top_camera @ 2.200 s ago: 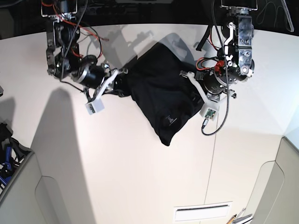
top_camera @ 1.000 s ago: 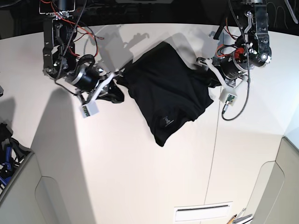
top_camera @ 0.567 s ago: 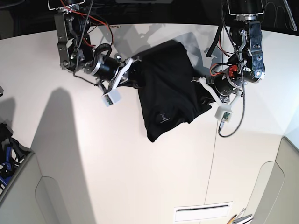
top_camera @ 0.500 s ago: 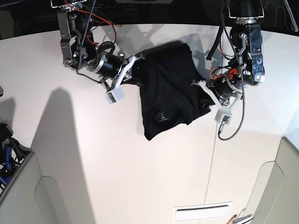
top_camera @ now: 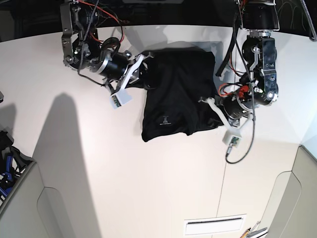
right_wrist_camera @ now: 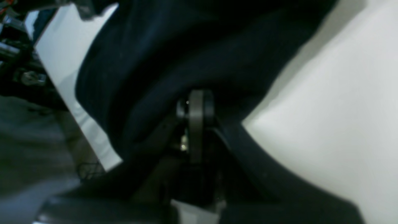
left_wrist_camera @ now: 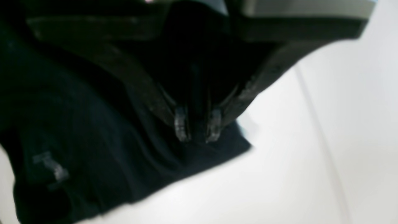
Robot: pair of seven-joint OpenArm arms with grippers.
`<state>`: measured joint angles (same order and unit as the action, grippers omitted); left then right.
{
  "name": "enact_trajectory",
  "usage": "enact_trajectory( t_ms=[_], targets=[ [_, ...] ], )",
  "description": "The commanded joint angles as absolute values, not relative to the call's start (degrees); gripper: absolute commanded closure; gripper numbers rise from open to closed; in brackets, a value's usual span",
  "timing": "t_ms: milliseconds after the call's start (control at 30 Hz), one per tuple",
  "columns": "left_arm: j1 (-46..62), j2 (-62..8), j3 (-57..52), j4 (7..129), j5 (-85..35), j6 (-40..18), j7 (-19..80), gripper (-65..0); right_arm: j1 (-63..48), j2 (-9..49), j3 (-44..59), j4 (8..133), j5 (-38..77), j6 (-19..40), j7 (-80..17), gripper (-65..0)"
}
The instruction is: Fold the T-shirt properly
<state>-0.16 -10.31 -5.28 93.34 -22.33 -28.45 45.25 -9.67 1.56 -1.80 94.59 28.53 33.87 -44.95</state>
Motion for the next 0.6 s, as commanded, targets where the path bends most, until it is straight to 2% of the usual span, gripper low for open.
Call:
enact_trajectory(
  t_ms=[0, 233, 400, 567],
  targets=[
    [-0.99, -10.68, -6.13, 96.03, -23.33, -28.53, 44.84, -8.8, -9.08, 1.48, -0.75, 96.73, 29.8, 34.3, -44.77, 0.0],
    [4.45, -13.58, -11.62, 104.18, -23.33, -28.56, 46.78, -8.8, -9.1, 4.54, 7.92, 103.7, 31.0, 34.28, -51.18, 0.0],
    [11.88, -16.38, -17.61, 109.51, -24.67, -28.56, 47.92, -8.8, -9.76, 9.21, 13.74, 105.23, 39.51, 34.26, -57.3, 0.0],
    [21.76, -16.34, -25.5, 115.98, -29.67, -30.5, 50.46, -8.8, -14.81, 14.02, 16.6, 105.25, 45.87, 34.28, -58.78, 0.0]
  ],
)
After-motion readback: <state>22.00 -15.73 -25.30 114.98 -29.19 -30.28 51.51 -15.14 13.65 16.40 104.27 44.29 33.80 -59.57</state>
